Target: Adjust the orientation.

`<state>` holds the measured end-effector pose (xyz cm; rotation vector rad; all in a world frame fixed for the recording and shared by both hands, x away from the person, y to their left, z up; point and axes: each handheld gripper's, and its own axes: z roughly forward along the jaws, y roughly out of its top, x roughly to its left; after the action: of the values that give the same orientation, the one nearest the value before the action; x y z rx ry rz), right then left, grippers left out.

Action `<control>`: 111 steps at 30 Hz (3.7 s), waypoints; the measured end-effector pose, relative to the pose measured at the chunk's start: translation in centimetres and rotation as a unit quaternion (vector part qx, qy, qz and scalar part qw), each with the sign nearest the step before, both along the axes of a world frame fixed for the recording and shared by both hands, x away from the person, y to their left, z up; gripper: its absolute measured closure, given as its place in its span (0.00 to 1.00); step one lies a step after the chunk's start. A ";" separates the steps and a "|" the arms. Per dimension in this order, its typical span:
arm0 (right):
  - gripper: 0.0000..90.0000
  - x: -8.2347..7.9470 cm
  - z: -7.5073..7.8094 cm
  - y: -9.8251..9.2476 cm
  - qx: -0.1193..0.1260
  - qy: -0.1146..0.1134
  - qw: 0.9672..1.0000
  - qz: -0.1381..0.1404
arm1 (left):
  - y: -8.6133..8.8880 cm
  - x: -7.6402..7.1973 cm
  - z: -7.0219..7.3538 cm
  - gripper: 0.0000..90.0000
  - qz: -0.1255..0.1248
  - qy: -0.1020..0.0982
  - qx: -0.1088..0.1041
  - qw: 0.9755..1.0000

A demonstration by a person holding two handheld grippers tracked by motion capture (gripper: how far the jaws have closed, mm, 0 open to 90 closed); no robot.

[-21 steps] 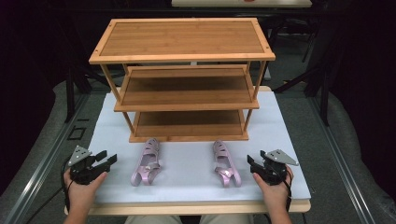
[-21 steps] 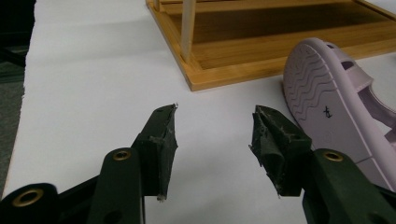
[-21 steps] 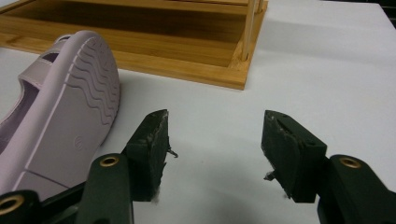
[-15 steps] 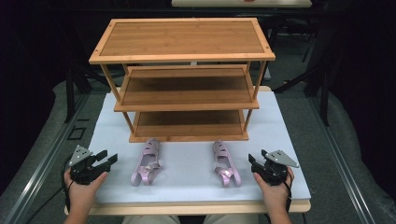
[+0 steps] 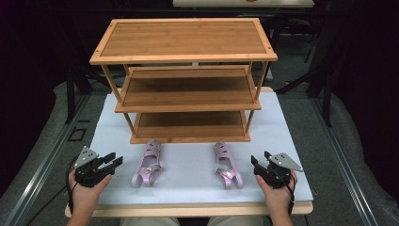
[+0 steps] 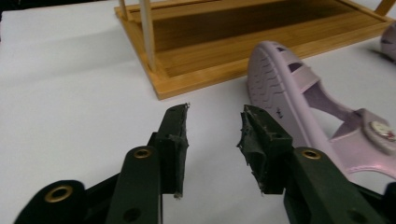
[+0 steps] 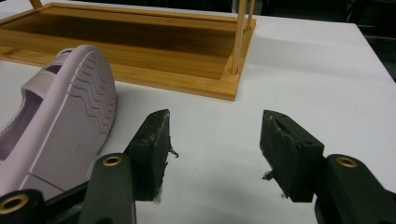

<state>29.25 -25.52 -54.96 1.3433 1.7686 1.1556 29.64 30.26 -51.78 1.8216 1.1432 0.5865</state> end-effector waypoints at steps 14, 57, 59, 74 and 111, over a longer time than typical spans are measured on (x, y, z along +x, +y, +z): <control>0.47 0.1 -0.1 -0.4 0.013 0.006 1.000 -0.005 | -1.4 -0.8 1.1 0.95 -0.019 -0.002 -0.004 1.000; 0.47 0.3 -0.3 -0.9 0.036 0.010 0.999 -0.011 | -1.6 0.9 -2.0 1.00 -0.017 0.097 0.064 0.993; 0.47 0.3 -0.3 -0.9 0.031 0.011 0.999 -0.012 | -1.0 1.1 -2.5 1.00 -0.006 0.109 0.062 0.992; 0.47 0.2 -0.3 -1.2 0.047 0.005 0.999 -0.015 | -0.2 0.2 -0.1 0.69 -0.003 0.091 -0.016 0.996; 0.47 -0.4 -0.2 -2.1 0.072 0.009 0.997 -0.021 | -5.0 6.7 2.2 0.83 -0.147 0.311 0.333 0.878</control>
<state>28.89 -27.64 -55.11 1.4721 1.6874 1.2718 36.36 25.22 -49.62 2.8660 1.0903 0.2082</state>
